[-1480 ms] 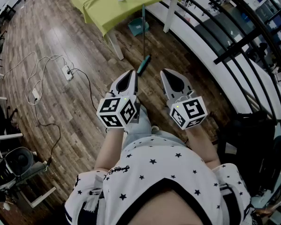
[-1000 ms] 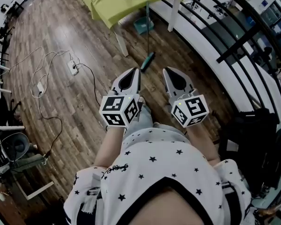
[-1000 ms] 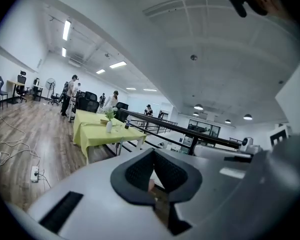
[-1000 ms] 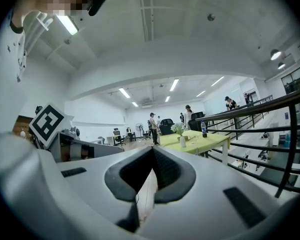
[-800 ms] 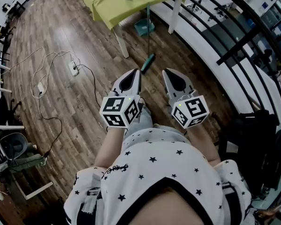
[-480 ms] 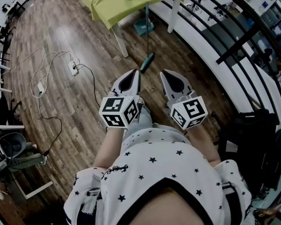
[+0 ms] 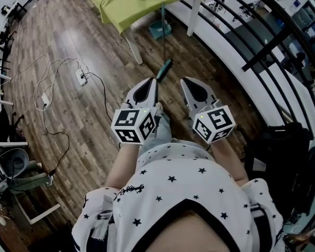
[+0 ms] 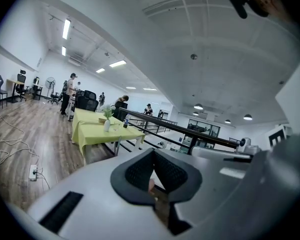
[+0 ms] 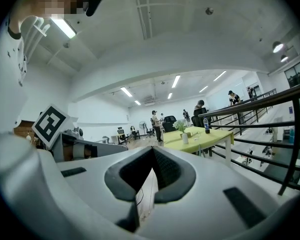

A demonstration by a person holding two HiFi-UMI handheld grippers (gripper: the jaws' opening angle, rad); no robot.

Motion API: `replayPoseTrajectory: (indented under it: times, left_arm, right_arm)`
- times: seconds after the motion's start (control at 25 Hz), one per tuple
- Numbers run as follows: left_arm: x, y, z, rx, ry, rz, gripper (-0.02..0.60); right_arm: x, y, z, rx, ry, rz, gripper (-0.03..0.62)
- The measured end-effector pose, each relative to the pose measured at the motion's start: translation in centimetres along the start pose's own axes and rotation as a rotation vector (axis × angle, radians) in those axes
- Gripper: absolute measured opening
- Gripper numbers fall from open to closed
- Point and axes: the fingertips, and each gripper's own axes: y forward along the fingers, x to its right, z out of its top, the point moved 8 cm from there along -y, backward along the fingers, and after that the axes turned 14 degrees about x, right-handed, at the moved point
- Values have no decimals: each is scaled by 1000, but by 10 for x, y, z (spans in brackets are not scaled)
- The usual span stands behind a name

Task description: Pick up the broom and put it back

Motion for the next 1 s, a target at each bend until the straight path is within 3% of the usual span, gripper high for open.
replayPoseTrajectory:
  times: [0.4, 1.0]
  left_arm:
    - [-30, 58, 4, -6, 2, -16, 11]
    - [-118, 155, 42, -18, -14, -55, 11]
  right_arm:
    - [38, 51, -3, -11, -4, -30, -6]
    - [69, 185, -5, -33, -9, -23, -6]
